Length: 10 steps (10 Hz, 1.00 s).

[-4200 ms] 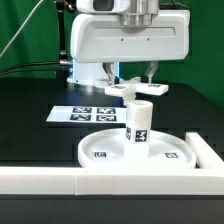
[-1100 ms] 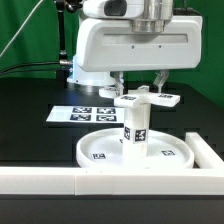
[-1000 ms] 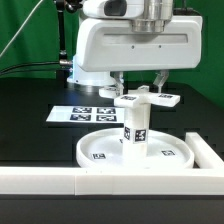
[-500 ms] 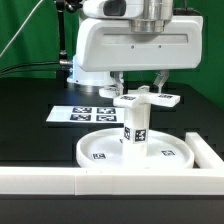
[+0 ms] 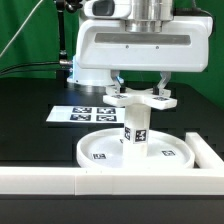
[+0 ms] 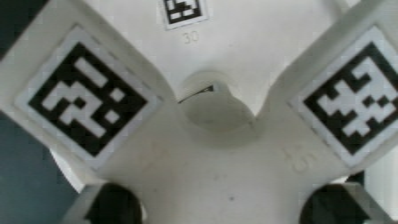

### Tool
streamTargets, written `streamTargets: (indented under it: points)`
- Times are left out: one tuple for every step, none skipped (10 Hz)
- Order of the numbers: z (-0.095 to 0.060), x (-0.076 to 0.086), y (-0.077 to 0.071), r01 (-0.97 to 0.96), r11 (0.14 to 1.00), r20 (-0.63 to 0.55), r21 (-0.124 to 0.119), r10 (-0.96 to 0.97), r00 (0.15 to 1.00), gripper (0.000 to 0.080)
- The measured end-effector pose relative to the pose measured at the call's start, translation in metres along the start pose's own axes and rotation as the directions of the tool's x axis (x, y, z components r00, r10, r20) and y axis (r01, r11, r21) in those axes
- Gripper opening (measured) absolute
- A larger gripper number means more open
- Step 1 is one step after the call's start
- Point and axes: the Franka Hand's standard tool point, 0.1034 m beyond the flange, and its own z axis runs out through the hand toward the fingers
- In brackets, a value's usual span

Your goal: Assemble round table

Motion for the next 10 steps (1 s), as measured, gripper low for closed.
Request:
streamTargets:
  points:
    - [0.0002,-0.0002,0.0002,-0.121,0.993,-0.002,0.007,0.121,0.993,0.0442]
    - [0.0002,0.0001,-0.0007,-0.231,0.973,-0.007,0.017,0.231,0.973,0.0442]
    - [0.0003,0.0,-0.0031,-0.314,0.949,-0.016,0.022,0.315,0.949,0.0442]
    - [0.0004,-0.0002,-0.0029,-0.438,0.898,-0.007,0.033,0.439,0.899,0.0442]
    - [0.0007,-0.0002,-0.0024,-0.55,0.834,0.008,0.046,0.55,0.835,0.0442]
    - [0.0009,-0.0001,-0.0024,-0.627,0.777,0.011,0.047,0.627,0.779,0.0442]
    - [0.0011,0.0008,-0.0024,-0.687,0.724,0.008,0.056,0.688,0.726,0.0442]
    - [0.0009,0.001,-0.0021,-0.727,0.684,0.015,0.059,0.727,0.686,0.0442]
    - [0.0009,0.0009,-0.0023,-0.762,0.645,0.021,0.061,0.762,0.647,0.0442]
    - [0.001,0.001,-0.002,-0.824,0.563,0.033,0.061,0.824,0.566,0.0442]
